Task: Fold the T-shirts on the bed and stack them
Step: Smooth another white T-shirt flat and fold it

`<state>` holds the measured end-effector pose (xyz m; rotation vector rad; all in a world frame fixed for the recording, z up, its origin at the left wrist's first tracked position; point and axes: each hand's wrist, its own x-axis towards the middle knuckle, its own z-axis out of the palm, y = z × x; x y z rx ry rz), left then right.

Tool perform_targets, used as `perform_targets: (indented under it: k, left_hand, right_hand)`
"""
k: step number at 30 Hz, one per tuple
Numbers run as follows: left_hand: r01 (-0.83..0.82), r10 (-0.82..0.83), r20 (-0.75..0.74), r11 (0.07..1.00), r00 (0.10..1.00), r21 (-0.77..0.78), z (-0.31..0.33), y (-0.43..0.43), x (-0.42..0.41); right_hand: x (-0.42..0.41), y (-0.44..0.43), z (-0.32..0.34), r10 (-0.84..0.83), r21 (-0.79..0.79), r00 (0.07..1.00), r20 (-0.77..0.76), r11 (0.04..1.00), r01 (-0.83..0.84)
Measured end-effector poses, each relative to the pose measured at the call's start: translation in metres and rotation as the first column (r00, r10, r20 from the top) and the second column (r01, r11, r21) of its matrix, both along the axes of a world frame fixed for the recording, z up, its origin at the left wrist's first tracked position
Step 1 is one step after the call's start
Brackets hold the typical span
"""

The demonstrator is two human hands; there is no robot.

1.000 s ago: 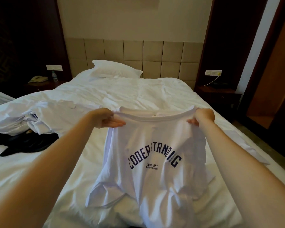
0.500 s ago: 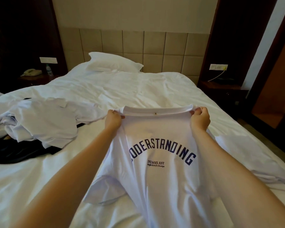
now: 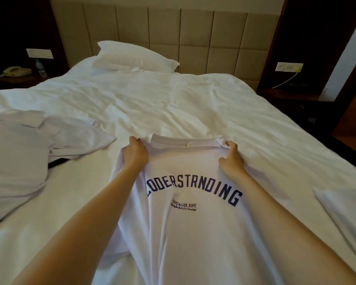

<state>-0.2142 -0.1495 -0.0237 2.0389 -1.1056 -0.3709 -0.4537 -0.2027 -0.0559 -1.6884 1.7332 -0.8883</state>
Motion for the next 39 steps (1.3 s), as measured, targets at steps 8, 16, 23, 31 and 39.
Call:
perform_targets:
  k: [8,16,23,31,39]
  left_hand:
    - [0.11,-0.112,0.083,0.993,0.99,0.03,-0.046,-0.101,0.017]
    - [0.177,-0.281,0.421,0.947,0.862,0.27,-0.09,-0.116,0.025]
    - [0.136,-0.293,0.447,0.927,0.845,0.349,-0.086,-0.089,0.016]
    - [0.177,-0.381,0.558,0.906,0.738,0.385,-0.047,-0.053,-0.018]
    - [0.693,-0.704,0.37,0.696,0.607,0.188,-0.006,-0.013,-0.156]
  right_hand:
    - [0.013,-0.082,-0.026,0.052,-0.044,0.96,-0.276,0.997,-0.067]
    - [0.007,-0.107,-0.065,0.107,0.06,0.812,-0.574,0.994,-0.089]
    - [0.0,-0.081,-0.056,0.199,0.16,0.765,-0.612,0.979,-0.127]
    - [-0.05,-0.028,-0.002,-0.065,0.032,0.878,-0.475,0.995,0.091]
    - [-0.135,0.02,0.021,-0.161,0.521,0.985,-0.062,0.837,0.17]
